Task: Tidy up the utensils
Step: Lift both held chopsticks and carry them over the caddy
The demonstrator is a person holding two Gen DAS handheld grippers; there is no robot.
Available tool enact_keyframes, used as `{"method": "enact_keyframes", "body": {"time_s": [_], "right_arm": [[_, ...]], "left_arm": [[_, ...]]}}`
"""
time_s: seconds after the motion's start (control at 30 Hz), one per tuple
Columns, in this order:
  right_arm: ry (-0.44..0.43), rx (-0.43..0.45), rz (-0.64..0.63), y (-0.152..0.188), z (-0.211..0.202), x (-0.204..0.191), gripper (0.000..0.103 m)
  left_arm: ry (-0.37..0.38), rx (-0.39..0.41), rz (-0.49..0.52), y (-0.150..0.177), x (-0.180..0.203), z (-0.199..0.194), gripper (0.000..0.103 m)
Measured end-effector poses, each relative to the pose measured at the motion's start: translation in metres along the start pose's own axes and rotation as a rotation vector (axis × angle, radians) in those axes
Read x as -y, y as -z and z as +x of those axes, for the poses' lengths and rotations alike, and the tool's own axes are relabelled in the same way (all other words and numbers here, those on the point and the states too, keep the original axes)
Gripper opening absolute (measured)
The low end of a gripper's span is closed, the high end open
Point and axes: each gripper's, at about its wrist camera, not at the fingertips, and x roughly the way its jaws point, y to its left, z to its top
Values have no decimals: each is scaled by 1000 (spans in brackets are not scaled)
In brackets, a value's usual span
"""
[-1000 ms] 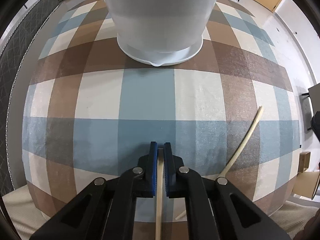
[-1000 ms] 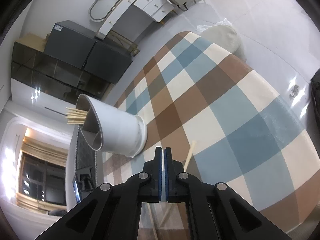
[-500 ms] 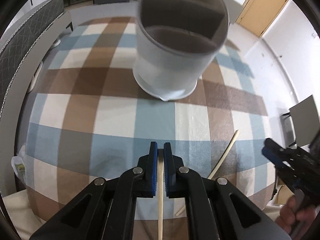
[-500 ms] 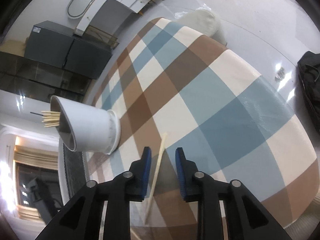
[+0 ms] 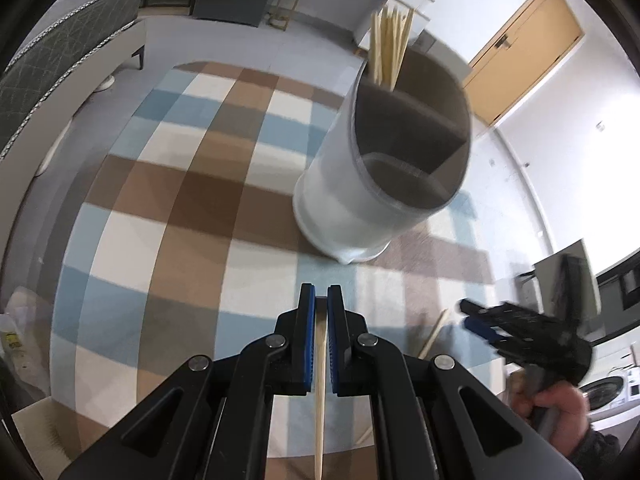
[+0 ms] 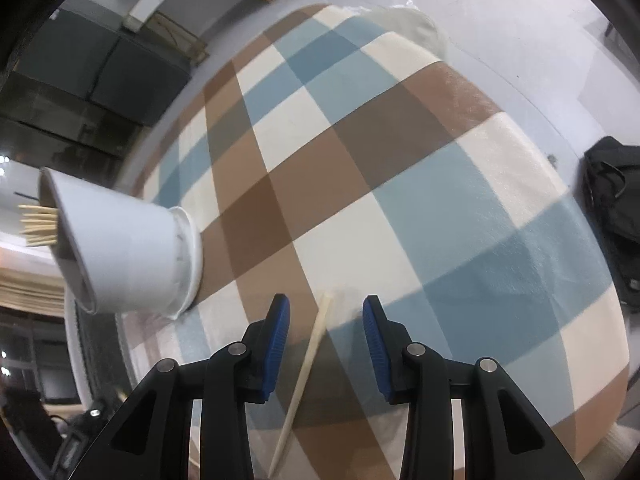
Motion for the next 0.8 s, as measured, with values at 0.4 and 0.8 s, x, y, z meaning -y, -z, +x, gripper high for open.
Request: {"method": "enact_keyframes", "body": {"time_s": [0.4, 0.8], "right_arm": [[253, -36, -104, 8, 17, -37, 32], [328, 45, -292, 36, 25, -63, 7]], "left_arm": [[45, 9, -56, -14, -13, -6, 1], [9, 28, -22, -14, -7, -13, 1]]}}
